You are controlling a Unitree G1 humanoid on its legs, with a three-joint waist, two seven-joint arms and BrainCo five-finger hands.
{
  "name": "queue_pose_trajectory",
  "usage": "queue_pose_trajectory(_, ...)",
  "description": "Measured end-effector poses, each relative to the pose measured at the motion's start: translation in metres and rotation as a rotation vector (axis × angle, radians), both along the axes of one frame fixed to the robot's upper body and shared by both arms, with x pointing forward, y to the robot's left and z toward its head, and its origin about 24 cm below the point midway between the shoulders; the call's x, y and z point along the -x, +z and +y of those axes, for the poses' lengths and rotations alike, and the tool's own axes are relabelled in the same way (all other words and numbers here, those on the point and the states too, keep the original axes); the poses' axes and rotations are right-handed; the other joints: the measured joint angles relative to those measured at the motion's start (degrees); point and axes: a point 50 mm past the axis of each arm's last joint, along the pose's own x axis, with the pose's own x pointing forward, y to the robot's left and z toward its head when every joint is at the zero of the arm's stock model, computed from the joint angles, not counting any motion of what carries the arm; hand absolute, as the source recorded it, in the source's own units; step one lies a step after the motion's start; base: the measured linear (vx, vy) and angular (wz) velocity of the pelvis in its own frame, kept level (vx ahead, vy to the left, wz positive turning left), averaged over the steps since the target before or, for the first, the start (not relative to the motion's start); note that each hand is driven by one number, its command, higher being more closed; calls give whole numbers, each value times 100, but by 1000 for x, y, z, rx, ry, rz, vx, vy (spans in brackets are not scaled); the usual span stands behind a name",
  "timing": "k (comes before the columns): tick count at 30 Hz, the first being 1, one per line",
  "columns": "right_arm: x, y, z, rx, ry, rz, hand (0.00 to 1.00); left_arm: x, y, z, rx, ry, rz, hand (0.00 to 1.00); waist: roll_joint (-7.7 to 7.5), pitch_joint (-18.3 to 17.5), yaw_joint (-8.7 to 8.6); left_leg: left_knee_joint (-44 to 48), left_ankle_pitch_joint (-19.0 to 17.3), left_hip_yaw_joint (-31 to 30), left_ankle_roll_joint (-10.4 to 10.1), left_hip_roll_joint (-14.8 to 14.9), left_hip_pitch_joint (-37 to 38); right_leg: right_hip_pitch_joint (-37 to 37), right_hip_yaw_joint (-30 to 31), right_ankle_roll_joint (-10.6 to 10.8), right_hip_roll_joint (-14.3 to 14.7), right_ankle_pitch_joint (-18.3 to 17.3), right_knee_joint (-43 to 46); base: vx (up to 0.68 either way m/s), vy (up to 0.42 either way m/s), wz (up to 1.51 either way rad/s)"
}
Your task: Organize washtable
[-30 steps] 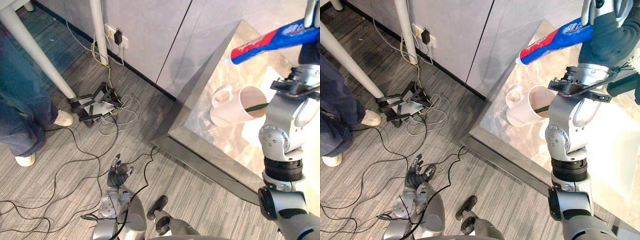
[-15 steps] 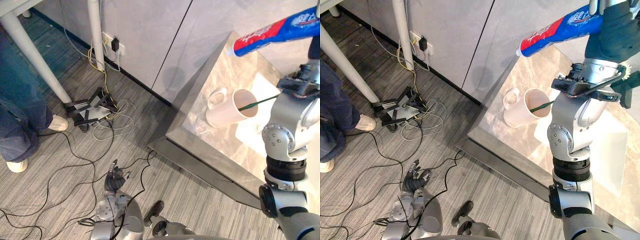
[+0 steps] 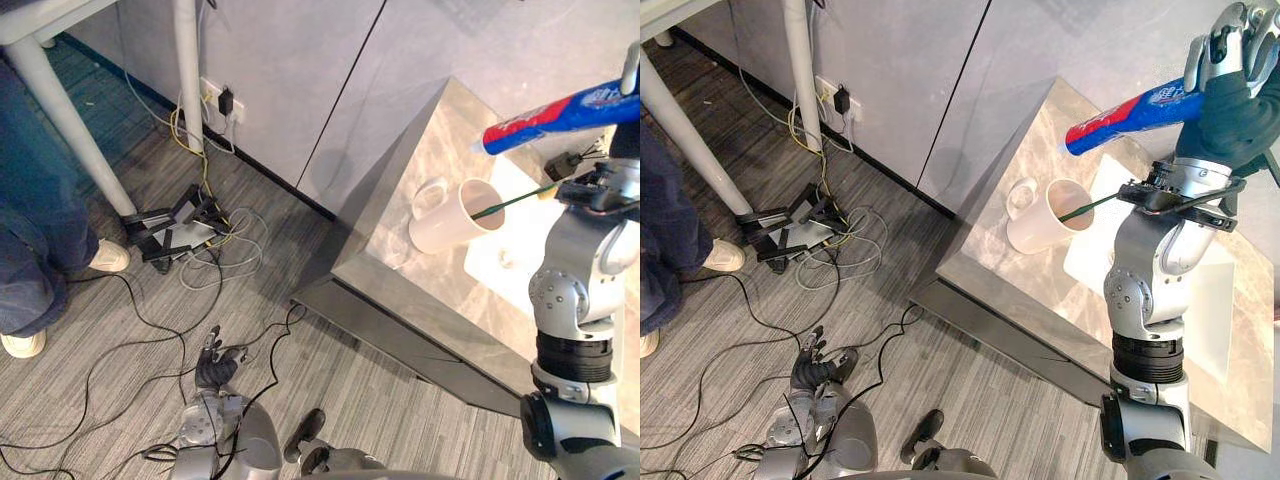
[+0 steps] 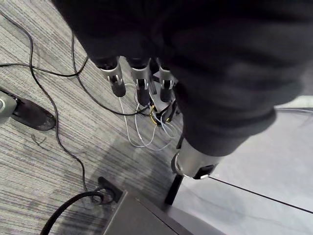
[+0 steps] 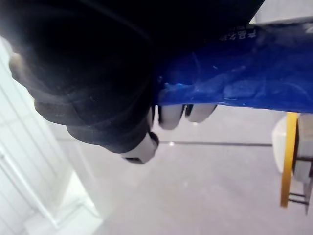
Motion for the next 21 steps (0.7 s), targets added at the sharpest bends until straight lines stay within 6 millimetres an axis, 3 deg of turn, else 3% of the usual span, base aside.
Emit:
queue_pose_trajectory(8, 5, 2, -14, -15, -60, -10, 100, 2, -3, 4, -6, 6, 22, 0, -51, 5, -156, -84, 139, 19, 60, -106, -82, -63, -84, 0, -91, 2, -91, 24, 27, 3)
queue_pose_trajectory(13, 6, 2, -16, -29, -68, -9, 100, 1, -3, 1, -1, -3, 20, 0, -27, 28, -132, -19, 135, 104, 54, -69, -284, -257, -82, 0, -77, 2, -102, 42, 18, -8)
queue_pose_trajectory(21, 16, -5, -14, -69, -63, -15, 100, -14, 4, -11, 8, -50, -26, 0, 212, 219, -58, 29, 120, 21, 43, -40, -438, -351, -160, 0, -86, 3, -64, 45, 27, 4)
